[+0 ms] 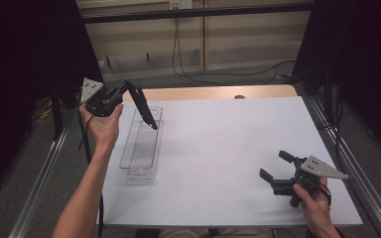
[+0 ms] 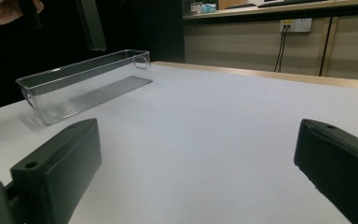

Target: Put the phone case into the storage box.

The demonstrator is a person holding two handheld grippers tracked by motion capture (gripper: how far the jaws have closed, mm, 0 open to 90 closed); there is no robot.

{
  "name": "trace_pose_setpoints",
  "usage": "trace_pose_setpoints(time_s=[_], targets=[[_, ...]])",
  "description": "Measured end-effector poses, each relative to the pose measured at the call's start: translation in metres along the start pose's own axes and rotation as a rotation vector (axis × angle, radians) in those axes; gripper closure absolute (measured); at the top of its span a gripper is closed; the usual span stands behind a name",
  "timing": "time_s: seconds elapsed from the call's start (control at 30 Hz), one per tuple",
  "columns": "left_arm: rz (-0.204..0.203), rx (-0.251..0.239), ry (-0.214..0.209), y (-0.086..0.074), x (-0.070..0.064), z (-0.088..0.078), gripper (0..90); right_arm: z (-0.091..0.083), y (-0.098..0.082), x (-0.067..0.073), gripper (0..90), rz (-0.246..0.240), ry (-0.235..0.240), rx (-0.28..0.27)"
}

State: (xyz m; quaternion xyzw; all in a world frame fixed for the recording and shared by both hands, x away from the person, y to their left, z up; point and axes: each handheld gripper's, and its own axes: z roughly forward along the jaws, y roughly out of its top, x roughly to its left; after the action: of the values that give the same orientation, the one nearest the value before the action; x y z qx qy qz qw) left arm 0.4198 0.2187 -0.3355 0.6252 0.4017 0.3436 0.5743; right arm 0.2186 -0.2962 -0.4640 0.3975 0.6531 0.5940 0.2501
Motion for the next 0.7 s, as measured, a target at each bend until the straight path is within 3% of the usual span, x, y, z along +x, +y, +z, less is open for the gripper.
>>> trace_pose_setpoints(time_s=[0.07, 0.57, 0.7], targets=[[0.013, 0.015, 0.021, -0.001, 0.002, 0.004, 88.3, 0.0, 0.0, 0.0, 0.3, -0.003, 0.0, 0.001], [-0.031, 0.029, 0.081, -0.019, 0.012, 0.029, 88.3, 0.0, -0.001, 0.0, 0.3, 0.005, 0.003, 0.001], [-0.008, 0.043, 0.096, -0.023, 0.014, 0.034, 88.3, 0.0, -0.001, 0.0, 0.3, 0.0, 0.006, 0.004]])
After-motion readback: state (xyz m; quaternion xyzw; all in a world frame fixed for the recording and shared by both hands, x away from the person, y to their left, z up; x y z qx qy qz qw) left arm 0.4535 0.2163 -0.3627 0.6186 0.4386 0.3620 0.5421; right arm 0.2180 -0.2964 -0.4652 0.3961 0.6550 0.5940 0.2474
